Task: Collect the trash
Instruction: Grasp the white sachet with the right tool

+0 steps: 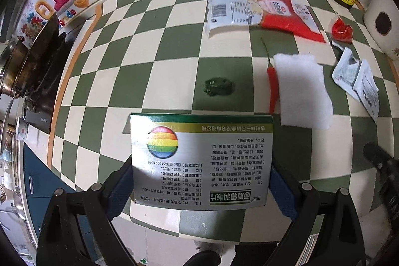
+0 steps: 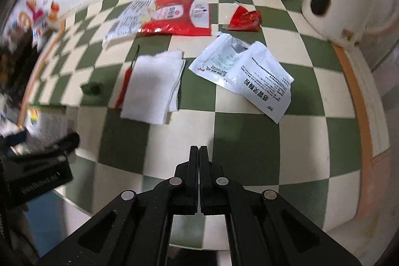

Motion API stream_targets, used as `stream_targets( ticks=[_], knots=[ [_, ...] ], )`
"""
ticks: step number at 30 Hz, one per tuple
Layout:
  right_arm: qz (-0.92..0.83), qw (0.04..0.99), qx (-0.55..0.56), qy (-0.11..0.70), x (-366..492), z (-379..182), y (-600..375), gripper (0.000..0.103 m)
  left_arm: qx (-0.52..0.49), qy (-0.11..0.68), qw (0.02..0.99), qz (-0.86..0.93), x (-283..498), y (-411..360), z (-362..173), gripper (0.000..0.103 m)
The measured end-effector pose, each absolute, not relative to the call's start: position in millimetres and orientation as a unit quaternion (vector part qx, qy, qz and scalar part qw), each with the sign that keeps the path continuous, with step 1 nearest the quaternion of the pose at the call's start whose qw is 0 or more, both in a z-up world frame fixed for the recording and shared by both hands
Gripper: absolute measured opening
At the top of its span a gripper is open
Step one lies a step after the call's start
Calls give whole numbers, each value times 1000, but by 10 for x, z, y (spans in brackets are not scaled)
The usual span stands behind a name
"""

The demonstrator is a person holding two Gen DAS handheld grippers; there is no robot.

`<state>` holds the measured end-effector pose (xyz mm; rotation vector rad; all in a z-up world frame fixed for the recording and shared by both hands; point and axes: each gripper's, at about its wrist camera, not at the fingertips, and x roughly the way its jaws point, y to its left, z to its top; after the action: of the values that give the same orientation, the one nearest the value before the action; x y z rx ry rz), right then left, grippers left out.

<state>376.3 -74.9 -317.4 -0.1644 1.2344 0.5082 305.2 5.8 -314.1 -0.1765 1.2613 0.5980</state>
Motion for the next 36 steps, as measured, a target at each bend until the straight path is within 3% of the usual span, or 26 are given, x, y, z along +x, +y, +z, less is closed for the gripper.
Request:
stream_targets(
  ticks=[1,2,3,4,5,13,15,16,17,18,32,34,36],
  knots=[
    [227,781,-61,579,3836,-3164,-796,5,-82,579,762,276,3081,59,-3143,96],
    [212,783,-48,583,3939,-3157,-860,20,-83,579,762,278,3125,64,-3151,96],
    [204,784,-44,584,4011,-3163,-889,51,-86,578,762,279,3174,76,-3157,96],
    [192,788,-30,584,4132,-3170,-953,63,-89,576,763,280,3223,87,-3161,96],
    [181,792,-15,583,4226,-3175,-1008,68,-90,574,764,281,3281,94,-3167,96],
    [137,769,20,624,4961,-3539,-1000,70,-97,582,755,285,3629,140,-3320,96],
    [130,784,-12,607,4958,-3551,-904,67,-98,583,754,284,3646,135,-3335,96],
    [128,791,-26,598,4939,-3549,-862,61,-99,585,754,283,3646,132,-3342,96],
    [127,799,-41,587,4916,-3538,-822,38,-98,585,753,283,3648,123,-3348,96],
    [128,802,-46,582,4907,-3527,-803,0,-99,586,753,283,3648,122,-3350,96],
    [182,817,59,543,4539,-3090,-1310,0,-101,565,766,288,3472,121,-3145,96],
    [182,803,39,566,4574,-3140,-1232,8,-94,567,764,292,3496,115,-3193,96],
    [181,789,-3,587,4622,-3313,-1088,76,-99,575,757,295,3528,135,-3283,96]
  ],
)
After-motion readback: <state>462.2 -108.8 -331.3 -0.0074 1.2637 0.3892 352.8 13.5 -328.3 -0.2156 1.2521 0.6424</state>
